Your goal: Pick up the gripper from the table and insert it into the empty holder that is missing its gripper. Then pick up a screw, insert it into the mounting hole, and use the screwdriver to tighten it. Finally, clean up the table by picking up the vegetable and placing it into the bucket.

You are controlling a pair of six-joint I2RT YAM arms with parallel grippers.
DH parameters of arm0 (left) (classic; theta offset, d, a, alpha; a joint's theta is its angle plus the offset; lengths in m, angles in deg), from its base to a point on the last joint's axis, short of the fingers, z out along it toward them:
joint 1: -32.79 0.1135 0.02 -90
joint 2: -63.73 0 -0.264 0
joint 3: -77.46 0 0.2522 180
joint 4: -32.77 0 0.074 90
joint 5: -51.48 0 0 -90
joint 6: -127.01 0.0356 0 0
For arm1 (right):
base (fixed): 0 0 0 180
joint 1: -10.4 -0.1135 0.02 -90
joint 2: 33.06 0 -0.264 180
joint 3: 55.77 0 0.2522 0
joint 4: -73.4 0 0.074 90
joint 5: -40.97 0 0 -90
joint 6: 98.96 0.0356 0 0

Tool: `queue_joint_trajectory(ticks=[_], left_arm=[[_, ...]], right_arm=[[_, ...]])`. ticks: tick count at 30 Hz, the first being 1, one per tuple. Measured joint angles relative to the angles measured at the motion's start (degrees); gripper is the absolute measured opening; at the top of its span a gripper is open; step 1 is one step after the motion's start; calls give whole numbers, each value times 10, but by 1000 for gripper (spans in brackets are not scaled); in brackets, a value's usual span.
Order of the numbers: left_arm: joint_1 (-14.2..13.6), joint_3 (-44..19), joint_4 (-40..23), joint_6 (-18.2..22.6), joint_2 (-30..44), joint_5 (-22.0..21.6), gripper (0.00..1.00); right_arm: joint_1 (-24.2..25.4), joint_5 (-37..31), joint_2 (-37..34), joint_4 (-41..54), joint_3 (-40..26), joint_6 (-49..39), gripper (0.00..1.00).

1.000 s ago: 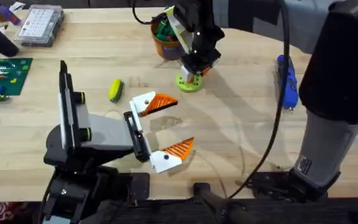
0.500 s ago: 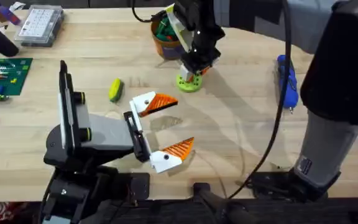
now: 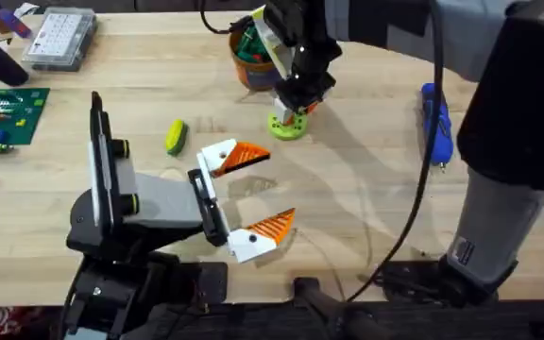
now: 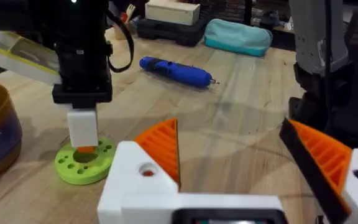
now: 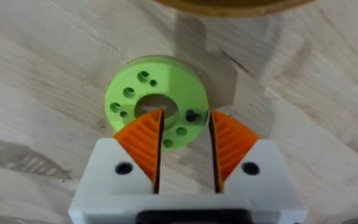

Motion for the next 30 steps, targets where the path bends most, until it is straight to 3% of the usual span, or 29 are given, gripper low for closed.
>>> queue_joint_trajectory(ticks=[30], left_arm=[[0,0,0,0,0,0,991]], right_arm=[[0,0,19,4,0,0,423]])
